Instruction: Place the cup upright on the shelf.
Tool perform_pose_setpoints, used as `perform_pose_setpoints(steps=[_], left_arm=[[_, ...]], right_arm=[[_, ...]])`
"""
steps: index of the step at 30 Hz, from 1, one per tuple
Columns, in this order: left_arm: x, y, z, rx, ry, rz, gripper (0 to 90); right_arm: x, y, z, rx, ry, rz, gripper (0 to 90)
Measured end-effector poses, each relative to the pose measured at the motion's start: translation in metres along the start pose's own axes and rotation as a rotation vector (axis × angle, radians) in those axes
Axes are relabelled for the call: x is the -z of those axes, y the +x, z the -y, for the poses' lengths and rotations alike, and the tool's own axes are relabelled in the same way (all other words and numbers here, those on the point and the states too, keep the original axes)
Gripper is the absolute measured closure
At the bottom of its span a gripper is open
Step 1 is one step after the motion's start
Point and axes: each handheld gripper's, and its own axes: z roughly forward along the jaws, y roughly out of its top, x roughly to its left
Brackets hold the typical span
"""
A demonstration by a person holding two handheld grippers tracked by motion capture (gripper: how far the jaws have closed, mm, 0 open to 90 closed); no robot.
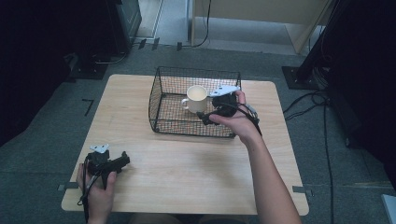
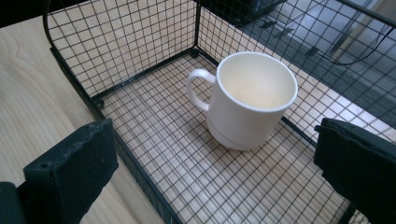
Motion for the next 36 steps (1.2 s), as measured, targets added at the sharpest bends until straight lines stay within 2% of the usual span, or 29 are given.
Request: perform_pose_setpoints(steps=[5, 16, 24, 36], left_arm=[[0.000, 0.000, 0.000, 0.000, 0.000, 0.000, 1.2], [0.000, 0.000, 0.000, 0.002, -0.002, 0.000, 1.2], [0.000, 0.000, 0.000, -0.002, 0.000, 0.000, 1.2], [0.000, 0.000, 0.000, 0.000, 0.000, 0.000, 1.2]], right_arm=[[0.013, 0.002, 0.011, -0.008, -0.015, 0.008, 0.0], [0.037, 0.003, 0.044, -0.019, -0.007, 0.037, 0.0], [0.055, 0.002, 0.072, -0.054, -0.018, 0.055, 0.0], [0.076, -0.002, 0.112, -0.112, 0.002, 0.096, 0.0]])
